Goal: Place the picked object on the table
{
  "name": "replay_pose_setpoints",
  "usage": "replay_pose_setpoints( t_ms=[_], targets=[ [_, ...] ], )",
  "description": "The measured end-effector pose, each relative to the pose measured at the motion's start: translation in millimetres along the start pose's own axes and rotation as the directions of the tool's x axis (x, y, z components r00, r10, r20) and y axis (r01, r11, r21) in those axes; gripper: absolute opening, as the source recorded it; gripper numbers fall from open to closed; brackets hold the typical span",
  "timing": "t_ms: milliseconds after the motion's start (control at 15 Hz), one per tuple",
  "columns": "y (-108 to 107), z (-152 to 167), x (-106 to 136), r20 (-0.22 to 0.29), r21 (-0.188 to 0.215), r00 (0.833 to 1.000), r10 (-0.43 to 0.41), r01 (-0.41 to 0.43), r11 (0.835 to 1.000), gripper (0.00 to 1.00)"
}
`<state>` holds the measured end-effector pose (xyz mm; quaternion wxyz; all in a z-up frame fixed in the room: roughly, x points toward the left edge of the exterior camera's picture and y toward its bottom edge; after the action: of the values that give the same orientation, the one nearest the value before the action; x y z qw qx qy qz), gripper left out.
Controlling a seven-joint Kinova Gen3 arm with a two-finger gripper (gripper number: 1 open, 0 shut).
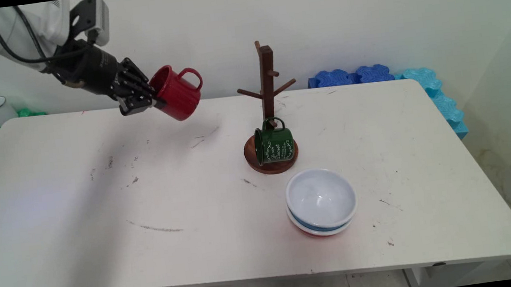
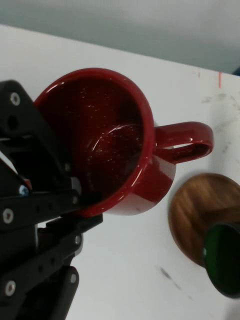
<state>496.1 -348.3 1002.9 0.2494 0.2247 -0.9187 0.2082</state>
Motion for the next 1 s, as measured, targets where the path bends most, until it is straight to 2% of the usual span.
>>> replay_pose_setpoints(
  t_ms=[600, 1000],
  targets=[
    [-1, 34, -9, 0.067, 0.034, 0.995, 0.074, -0.076, 0.997, 0.0],
    [2, 68, -13, 0.117, 0.053, 0.986, 0.117, -0.124, 0.991, 0.0]
  ],
)
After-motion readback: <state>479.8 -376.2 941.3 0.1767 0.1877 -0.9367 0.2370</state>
